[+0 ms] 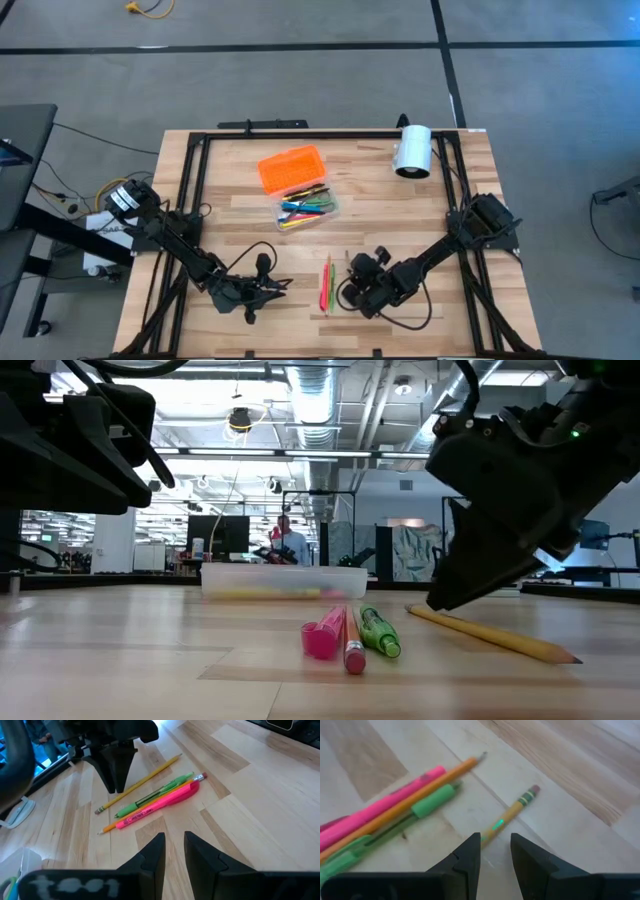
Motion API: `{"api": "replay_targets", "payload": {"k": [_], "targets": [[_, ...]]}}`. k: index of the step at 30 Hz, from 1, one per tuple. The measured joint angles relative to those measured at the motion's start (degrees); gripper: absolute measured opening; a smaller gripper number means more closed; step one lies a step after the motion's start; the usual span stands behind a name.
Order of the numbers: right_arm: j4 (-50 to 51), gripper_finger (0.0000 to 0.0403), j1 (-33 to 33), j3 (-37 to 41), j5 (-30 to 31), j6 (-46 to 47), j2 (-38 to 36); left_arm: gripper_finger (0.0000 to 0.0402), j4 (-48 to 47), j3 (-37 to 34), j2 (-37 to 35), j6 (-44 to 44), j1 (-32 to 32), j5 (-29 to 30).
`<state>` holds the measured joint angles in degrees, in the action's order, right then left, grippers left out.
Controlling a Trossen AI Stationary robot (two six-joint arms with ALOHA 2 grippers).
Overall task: Pick & place school supplies into a supply box
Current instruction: Put the yellow pencil into the supply box
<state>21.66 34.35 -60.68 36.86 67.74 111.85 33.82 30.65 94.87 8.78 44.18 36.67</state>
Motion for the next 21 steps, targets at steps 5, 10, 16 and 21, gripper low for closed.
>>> {"api": "replay_targets", "payload": {"k": [5,10,16,21], "targets": [[0.8,0.0102,0.0,0.01,-0.74,1.7,0.0,0.0061,-0.01,0.0,0.0,0.28,0.0,-0.08],[0.19,0.0102,0.0,-0.01,-0.92,1.38,0.0,0.0061,0.11,0.0,0.0,1.07,0.0,-0.15],[0.07,0.0102,0.0,-0.01,-0.74,1.33,0.0,0.0061,0.16,0.0,0.0,1.09,0.0,-0.15],[-1.67,0.0102,0.0,-0.01,-0.75,0.76,0.0,0.0061,0.15,0.0,0.0,1.09,0.0,-0.14]]}}
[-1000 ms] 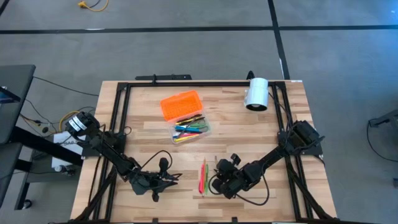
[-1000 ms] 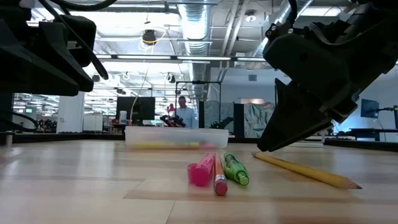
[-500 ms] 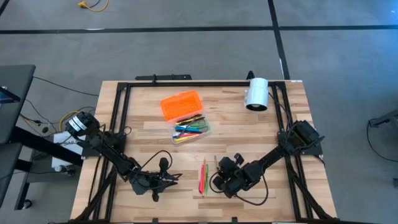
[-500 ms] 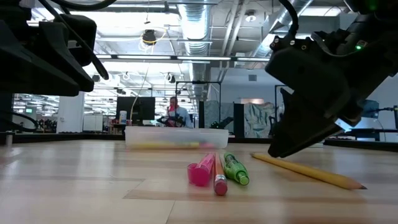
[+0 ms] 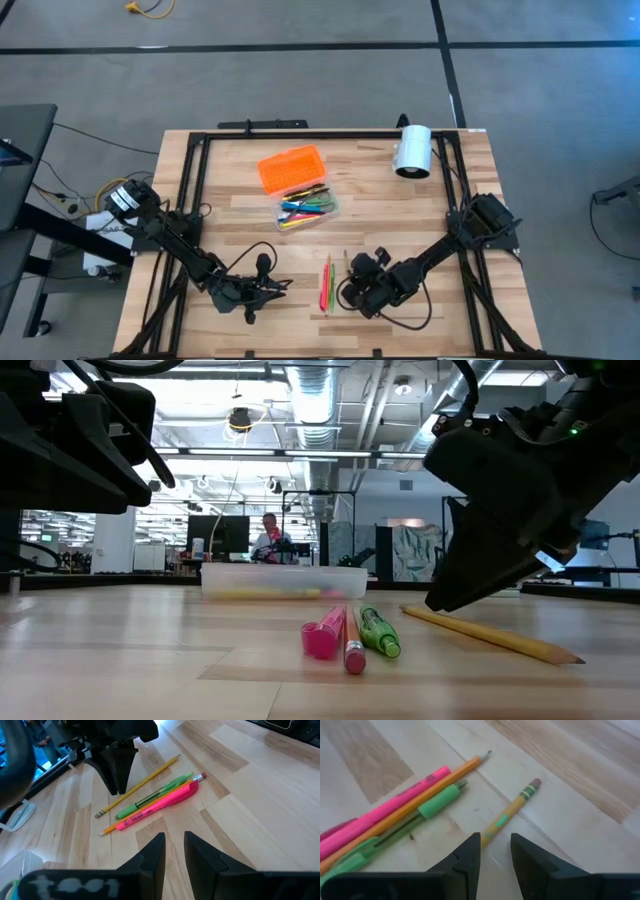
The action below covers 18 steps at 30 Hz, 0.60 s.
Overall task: Pick & place school supplies into a supply box
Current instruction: Put the yellow pencil into the supply box
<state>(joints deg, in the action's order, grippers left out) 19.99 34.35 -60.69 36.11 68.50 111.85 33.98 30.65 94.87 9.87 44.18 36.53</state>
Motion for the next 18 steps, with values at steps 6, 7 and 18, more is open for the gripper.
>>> {"api": "replay_targets", "payload": {"k": [6,7,18], "targets": [[-3.05,0.0102,0.0,0.0,-0.06,-2.39,0.0,0.0061,0.0,0.0,0.0,0.02,0.0,0.01],[-3.02,0.0102,0.0,0.0,-0.06,-2.39,0.0,0.0061,0.0,0.0,0.0,0.02,0.0,0.01],[-2.58,0.0102,-0.02,0.01,-0.21,-2.07,0.0,0.0061,0.02,0.0,0.0,0.02,0.0,0.05]]}}
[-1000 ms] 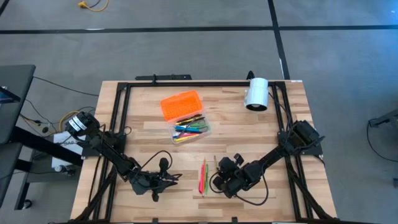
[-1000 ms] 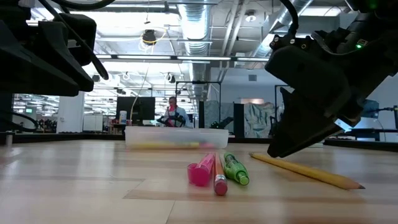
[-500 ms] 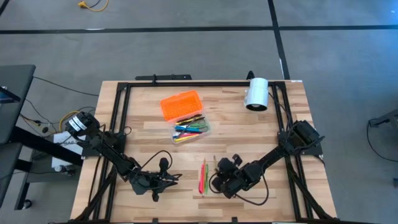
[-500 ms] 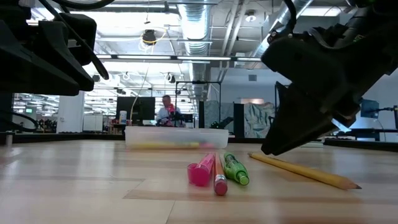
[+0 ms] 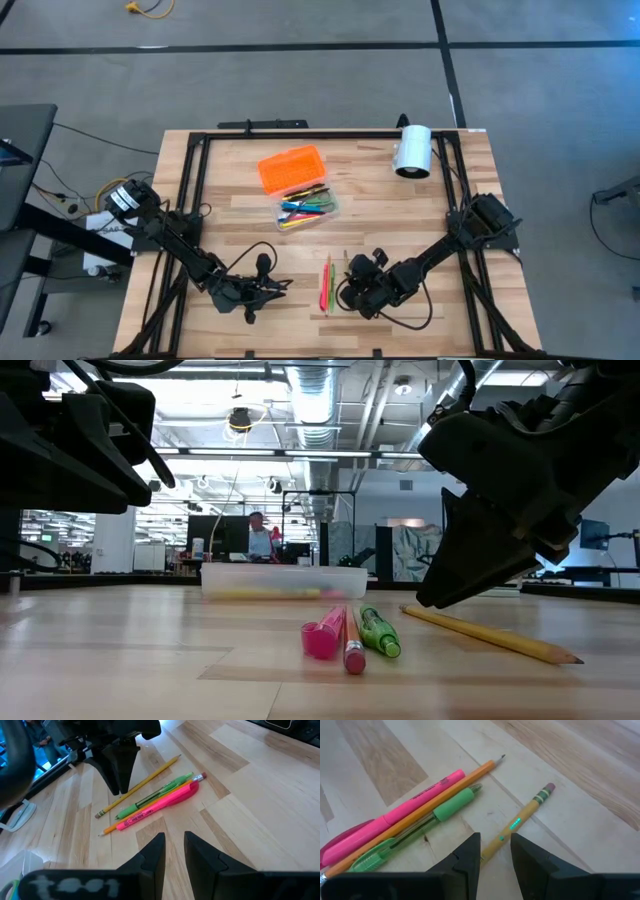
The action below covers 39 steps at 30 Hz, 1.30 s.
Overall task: Pick & place school supplies into a supply box
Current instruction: Put the yellow pencil into the supply box
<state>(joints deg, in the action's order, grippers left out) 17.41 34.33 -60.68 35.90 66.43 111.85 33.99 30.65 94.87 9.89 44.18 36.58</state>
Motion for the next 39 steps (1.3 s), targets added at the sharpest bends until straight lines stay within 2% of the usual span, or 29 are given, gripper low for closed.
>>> {"api": "replay_targets", "payload": {"k": [9,19,30,39], "targets": [[0.0,0.0102,0.01,-0.01,-0.02,0.14,0.01,0.0061,-0.02,0.0,0.0,0.0,0.0,0.02],[-2.73,0.0102,-0.51,-0.4,0.37,-0.11,5.03,0.0061,-0.21,0.0,0.0,-0.02,-0.02,0.06],[2.4,0.0102,0.72,-0.34,-3.77,-3.32,3.38,0.0061,-0.3,0.0,0.0,-0.07,-0.02,-0.35],[5.52,0.0102,2.4,-0.34,-4.26,-3.3,3.26,0.0061,-0.3,0.0,0.0,-0.09,-0.02,-0.39]]}}
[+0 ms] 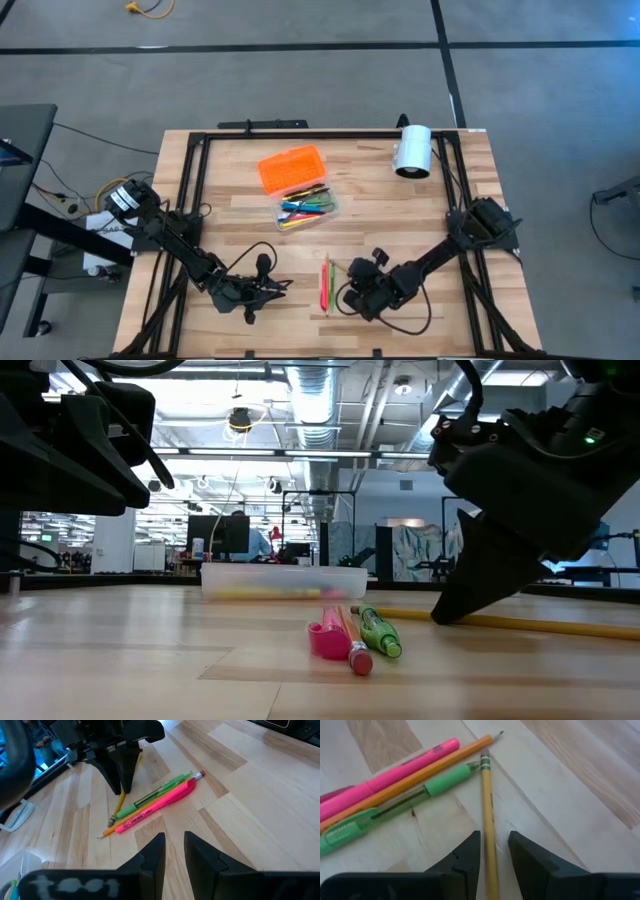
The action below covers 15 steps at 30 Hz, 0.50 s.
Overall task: Pick & place school supplies into a supply box
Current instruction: Put the yellow pencil into the supply box
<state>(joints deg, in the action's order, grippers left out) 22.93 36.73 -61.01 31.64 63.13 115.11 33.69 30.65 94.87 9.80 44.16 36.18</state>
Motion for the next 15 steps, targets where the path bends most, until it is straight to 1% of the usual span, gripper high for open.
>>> {"api": "replay_targets", "payload": {"k": [7,9,15], "targets": [[2.26,0.0101,0.66,-0.59,-0.39,-0.19,-0.04,0.0061,0.0,0.0,-0.01,0.02,0.0,-0.01],[2.75,0.0096,0.66,-0.91,-0.81,-0.68,-0.04,0.0061,0.02,0.0,-0.01,0.02,0.0,-0.02],[3.45,0.0048,0.68,-1.73,-1.59,-4.38,0.0,0.0061,0.02,0.0,0.0,0.02,0.0,-0.02]]}}
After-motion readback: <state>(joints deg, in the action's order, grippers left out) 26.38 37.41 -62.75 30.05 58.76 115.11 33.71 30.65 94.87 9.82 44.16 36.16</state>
